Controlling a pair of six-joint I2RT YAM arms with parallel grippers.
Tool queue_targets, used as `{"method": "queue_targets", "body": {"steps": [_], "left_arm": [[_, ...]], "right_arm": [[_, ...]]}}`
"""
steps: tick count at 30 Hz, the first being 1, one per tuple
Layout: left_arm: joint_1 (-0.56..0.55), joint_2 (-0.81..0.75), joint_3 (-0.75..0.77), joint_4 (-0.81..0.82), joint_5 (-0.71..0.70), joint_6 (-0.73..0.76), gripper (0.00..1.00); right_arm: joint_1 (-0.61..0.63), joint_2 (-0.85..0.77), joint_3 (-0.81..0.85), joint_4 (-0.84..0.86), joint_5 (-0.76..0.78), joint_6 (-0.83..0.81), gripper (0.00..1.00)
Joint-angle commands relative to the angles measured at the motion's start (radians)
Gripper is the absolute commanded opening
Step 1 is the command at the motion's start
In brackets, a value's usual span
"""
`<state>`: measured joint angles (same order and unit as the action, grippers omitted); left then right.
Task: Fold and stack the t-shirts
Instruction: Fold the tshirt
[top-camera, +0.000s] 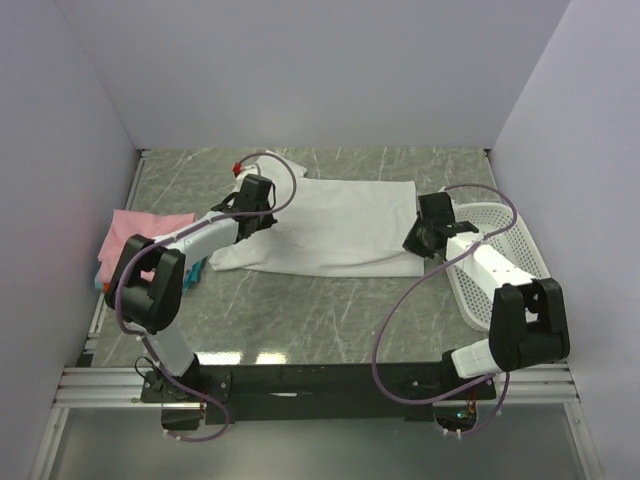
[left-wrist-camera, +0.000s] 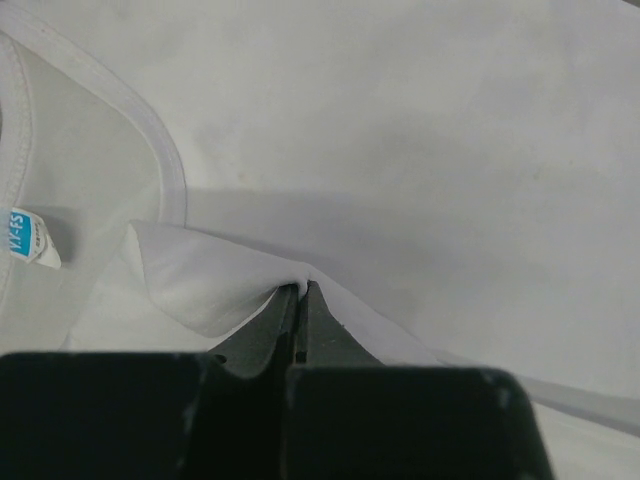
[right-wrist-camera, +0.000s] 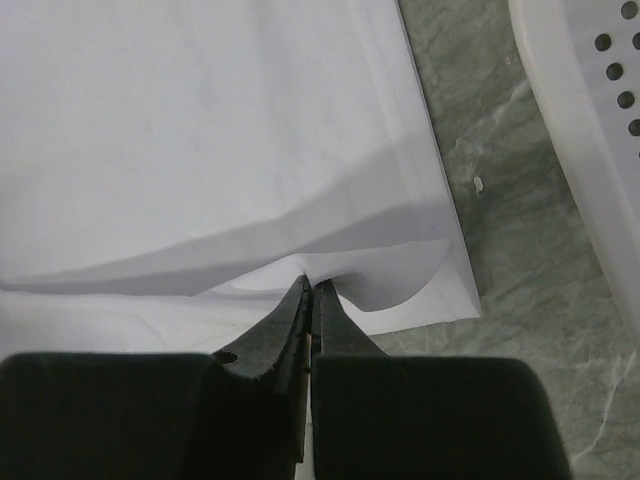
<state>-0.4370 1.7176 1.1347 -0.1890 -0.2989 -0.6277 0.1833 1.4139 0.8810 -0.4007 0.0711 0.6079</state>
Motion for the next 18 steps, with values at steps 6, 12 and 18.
{"method": "queue_targets", "body": {"steps": [6, 12, 18], "left_arm": [[0.006, 0.043, 0.103, 0.079, 0.124, 0.184, 0.01], [0.006, 0.106, 0.151, 0.071, 0.112, 0.204, 0.01], [0.007, 0.161, 0.208, -0.016, -0.026, 0.155, 0.01]], "right_arm": [[-0.01, 0.034, 0.052, 0.037, 0.033, 0.003, 0.0], [-0.013, 0.051, 0.055, 0.04, 0.039, -0.002, 0.0], [-0.019, 0.089, 0.081, 0.023, 0.082, 0.012, 0.01]]}}
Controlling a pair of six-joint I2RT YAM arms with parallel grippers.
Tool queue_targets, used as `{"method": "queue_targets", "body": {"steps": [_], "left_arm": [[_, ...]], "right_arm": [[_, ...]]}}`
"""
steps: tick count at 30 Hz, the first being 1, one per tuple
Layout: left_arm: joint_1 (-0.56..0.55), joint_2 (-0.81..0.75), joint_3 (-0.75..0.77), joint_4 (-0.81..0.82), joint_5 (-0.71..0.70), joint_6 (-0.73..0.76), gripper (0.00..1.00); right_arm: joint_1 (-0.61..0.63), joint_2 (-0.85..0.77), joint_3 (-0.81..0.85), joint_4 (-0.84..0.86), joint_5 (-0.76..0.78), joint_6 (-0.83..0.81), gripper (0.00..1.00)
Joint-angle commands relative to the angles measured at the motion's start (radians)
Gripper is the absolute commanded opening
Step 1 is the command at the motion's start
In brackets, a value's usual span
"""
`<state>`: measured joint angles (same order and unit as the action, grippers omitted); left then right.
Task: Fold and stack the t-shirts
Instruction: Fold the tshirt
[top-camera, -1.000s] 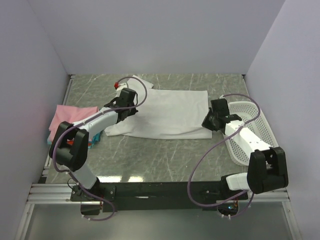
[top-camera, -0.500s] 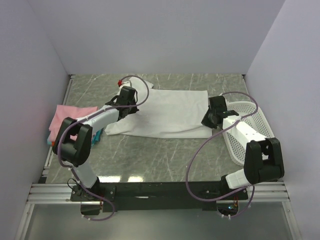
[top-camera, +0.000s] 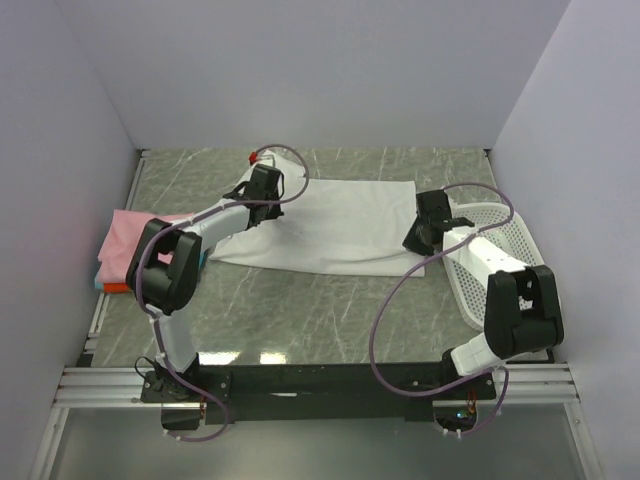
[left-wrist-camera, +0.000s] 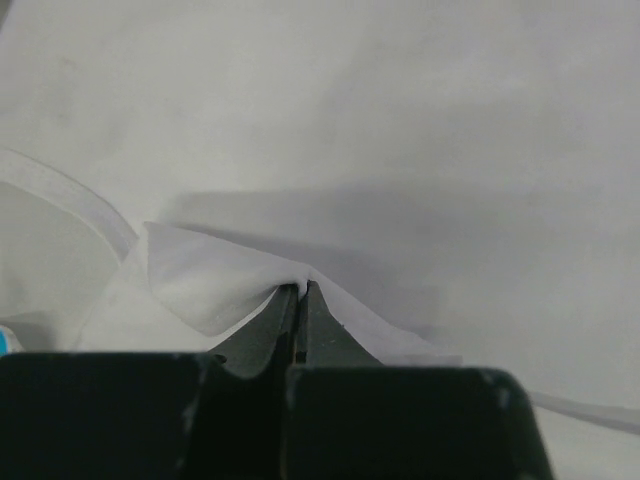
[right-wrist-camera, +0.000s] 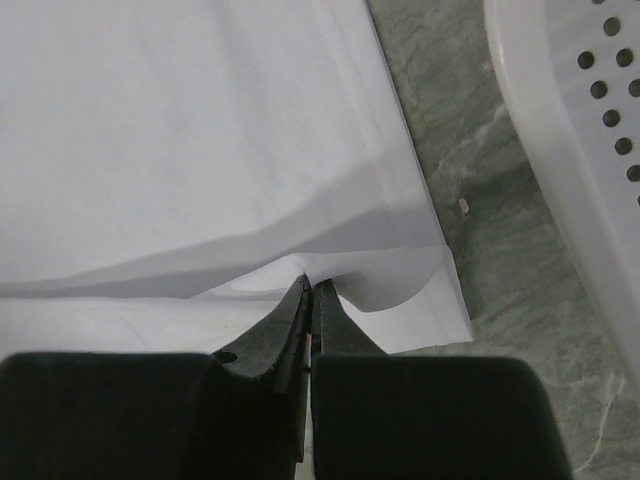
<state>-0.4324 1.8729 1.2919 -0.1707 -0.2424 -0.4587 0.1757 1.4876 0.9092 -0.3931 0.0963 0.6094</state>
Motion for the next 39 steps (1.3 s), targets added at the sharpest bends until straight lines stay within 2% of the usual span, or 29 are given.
{"method": "queue_targets", "body": {"steps": [1, 10, 13, 16, 18, 19, 21, 22, 24, 25, 26, 29, 33, 39], "left_arm": [[0.004, 0.009, 0.052, -0.049, -0.125, -0.027, 0.01], [0.027, 0.008, 0.044, -0.032, -0.094, -0.054, 0.01], [0.029, 0.019, 0.063, -0.049, -0.107, -0.061, 0.01], [0.034, 0.026, 0.078, -0.065, -0.094, -0.064, 0.01], [0.035, 0.026, 0.089, -0.081, -0.077, -0.072, 0.1], [0.035, 0.023, 0.092, -0.081, -0.074, -0.08, 0.29], [0.037, 0.009, 0.093, -0.084, -0.083, -0.092, 0.55], [0.037, 0.003, 0.095, -0.088, -0.084, -0.101, 0.8], [0.037, -0.023, 0.092, -0.093, -0.08, -0.112, 0.88], [0.035, -0.034, 0.083, -0.095, -0.074, -0.127, 0.99], [0.037, -0.046, 0.075, -0.095, -0.069, -0.136, 0.99], [0.037, -0.096, 0.023, -0.078, -0.037, -0.17, 1.0], [0.035, -0.162, -0.055, -0.032, 0.029, -0.204, 0.99], [0.035, -0.163, -0.143, 0.017, 0.121, -0.242, 0.99]], "right_arm": [[-0.015, 0.022, 0.059, 0.01, 0.075, 0.016, 0.01], [-0.019, 0.063, 0.091, 0.014, 0.085, 0.01, 0.04], [-0.019, 0.079, 0.1, 0.02, 0.083, 0.007, 0.12], [-0.019, 0.074, 0.115, 0.02, 0.089, 0.001, 0.27], [-0.021, 0.065, 0.117, 0.028, 0.068, -0.011, 0.36], [-0.021, 0.047, 0.114, 0.037, 0.059, -0.017, 0.39], [-0.021, 0.024, 0.103, 0.049, 0.019, -0.03, 0.46], [-0.018, 0.001, 0.097, 0.06, 0.002, -0.045, 0.48], [-0.016, -0.022, 0.085, 0.069, -0.059, -0.065, 0.54], [-0.013, -0.041, 0.074, 0.074, -0.078, -0.071, 0.56], [-0.007, -0.052, 0.068, 0.076, -0.09, -0.077, 0.65], [0.021, -0.093, 0.034, 0.091, -0.121, -0.089, 0.76], [0.06, -0.112, 0.008, 0.102, -0.133, -0.106, 0.79], [0.134, -0.066, -0.001, 0.106, -0.107, -0.129, 0.79]]}}
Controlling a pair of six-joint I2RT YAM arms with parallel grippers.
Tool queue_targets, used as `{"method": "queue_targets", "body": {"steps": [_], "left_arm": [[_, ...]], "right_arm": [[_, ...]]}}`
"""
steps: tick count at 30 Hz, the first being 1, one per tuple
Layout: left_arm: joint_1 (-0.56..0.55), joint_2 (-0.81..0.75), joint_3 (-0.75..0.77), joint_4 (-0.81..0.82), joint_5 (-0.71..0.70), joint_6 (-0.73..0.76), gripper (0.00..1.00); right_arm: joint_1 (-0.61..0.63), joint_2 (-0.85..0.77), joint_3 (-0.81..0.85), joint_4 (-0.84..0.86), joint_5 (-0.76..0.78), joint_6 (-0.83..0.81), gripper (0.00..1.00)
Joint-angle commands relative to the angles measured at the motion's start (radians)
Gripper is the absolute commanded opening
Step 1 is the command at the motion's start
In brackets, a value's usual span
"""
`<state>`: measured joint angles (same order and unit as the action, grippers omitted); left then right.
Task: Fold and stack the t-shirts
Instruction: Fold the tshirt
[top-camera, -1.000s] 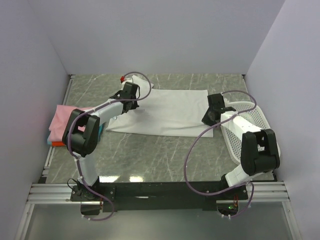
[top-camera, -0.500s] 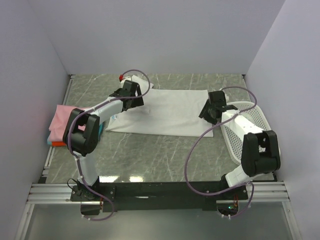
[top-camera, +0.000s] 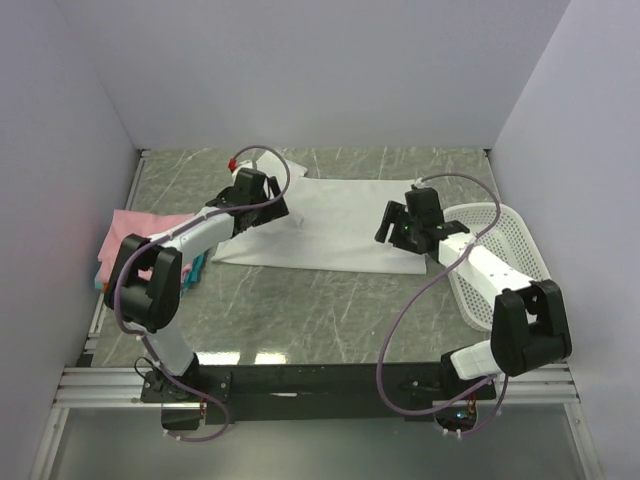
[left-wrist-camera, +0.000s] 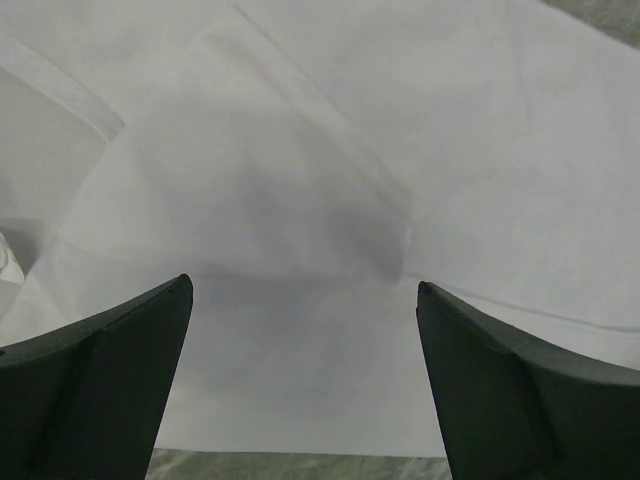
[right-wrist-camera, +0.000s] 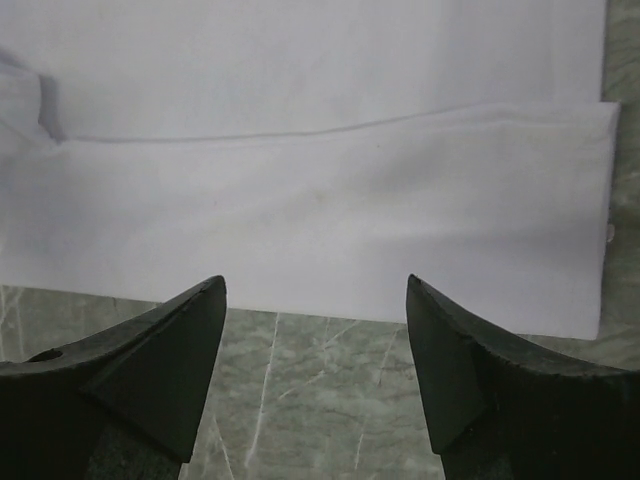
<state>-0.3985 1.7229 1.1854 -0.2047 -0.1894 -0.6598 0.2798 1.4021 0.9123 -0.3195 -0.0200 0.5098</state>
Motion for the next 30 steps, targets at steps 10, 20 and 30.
{"method": "queue_targets", "body": {"steps": [10, 20, 30], "left_arm": [[0.003, 0.04, -0.145, 0.077, 0.117, -0.106, 0.99], [-0.002, -0.089, -0.378, 0.093, 0.122, -0.211, 0.99], [-0.08, -0.414, -0.676, 0.013, 0.054, -0.406, 0.99]], "right_arm": [[0.076, 0.198, -0.004, 0.025, 0.017, 0.001, 0.79], [0.101, 0.144, -0.154, 0.013, 0.048, 0.067, 0.79], [0.2, -0.176, -0.42, -0.009, 0.059, 0.18, 0.79]]}}
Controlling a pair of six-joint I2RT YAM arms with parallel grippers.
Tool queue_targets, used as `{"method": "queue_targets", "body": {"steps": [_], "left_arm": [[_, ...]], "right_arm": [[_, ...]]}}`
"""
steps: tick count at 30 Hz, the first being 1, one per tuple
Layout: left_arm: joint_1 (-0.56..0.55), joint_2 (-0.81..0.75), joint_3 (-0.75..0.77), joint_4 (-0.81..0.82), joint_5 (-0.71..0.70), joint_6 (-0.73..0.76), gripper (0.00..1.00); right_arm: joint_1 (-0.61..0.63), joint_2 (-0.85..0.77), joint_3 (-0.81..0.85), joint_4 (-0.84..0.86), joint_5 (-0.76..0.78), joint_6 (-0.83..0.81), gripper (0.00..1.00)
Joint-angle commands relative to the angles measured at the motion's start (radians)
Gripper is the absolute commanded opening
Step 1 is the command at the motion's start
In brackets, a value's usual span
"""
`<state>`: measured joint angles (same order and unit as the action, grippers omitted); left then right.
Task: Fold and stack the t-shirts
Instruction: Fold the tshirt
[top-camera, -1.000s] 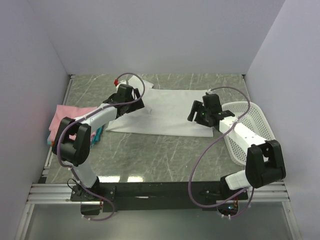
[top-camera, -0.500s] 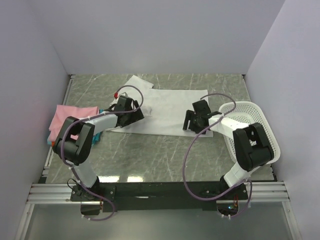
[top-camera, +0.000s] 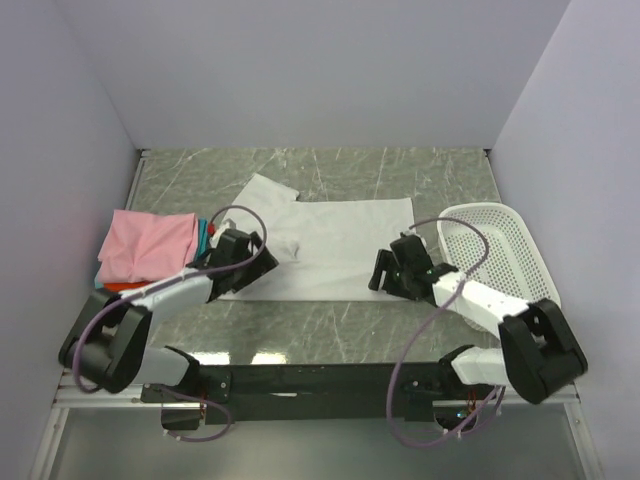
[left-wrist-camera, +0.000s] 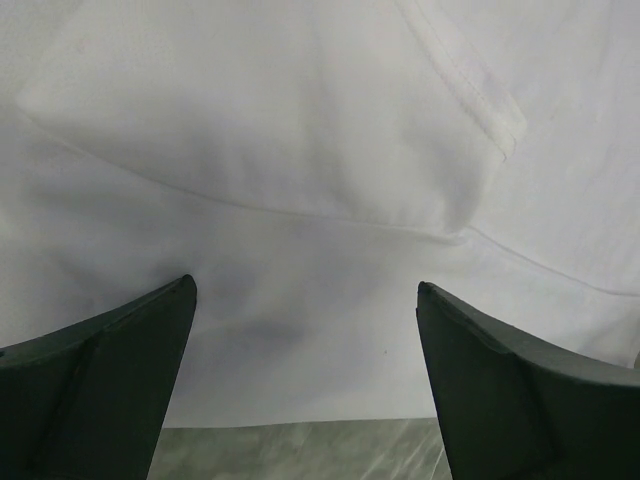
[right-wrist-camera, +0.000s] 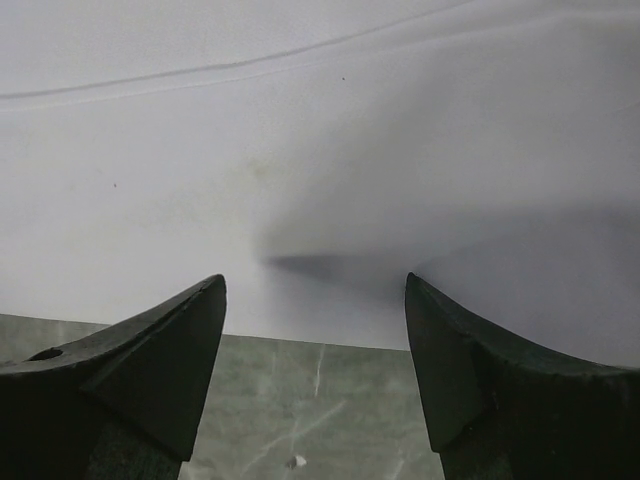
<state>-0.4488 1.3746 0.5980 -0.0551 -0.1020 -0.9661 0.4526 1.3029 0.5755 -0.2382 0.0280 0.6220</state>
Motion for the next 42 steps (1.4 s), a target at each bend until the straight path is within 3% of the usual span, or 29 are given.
{"method": "queue_targets", "body": {"steps": [1, 5, 10, 15, 30, 42], "left_arm": [[-0.039, -0.089, -0.105, -0.158, -0.033, -0.118, 1.0], [-0.122, -0.218, -0.174, -0.232, -0.065, -0.22, 1.0], [-0.189, -0.325, -0.219, -0.345, -0.125, -0.353, 0.99], [-0.248, -0.393, -0.274, -0.405, -0.107, -0.448, 1.0], [-0.375, -0.444, -0.202, -0.686, -0.195, -0.644, 0.99], [-0.376, -0.418, -0.093, -0.64, -0.306, -0.537, 0.99]], "right_arm": [[0.041, -0.105, -0.121, -0.095, 0.006, 0.077, 0.79], [0.09, -0.249, -0.196, -0.137, 0.006, 0.142, 0.8], [0.144, -0.434, -0.272, -0.202, -0.001, 0.234, 0.88], [0.158, -0.569, -0.321, -0.248, -0.019, 0.297, 0.9], [0.176, -0.669, -0.35, -0.325, -0.034, 0.367, 0.93], [0.178, -0.714, -0.256, -0.444, 0.033, 0.332, 0.94]]}}
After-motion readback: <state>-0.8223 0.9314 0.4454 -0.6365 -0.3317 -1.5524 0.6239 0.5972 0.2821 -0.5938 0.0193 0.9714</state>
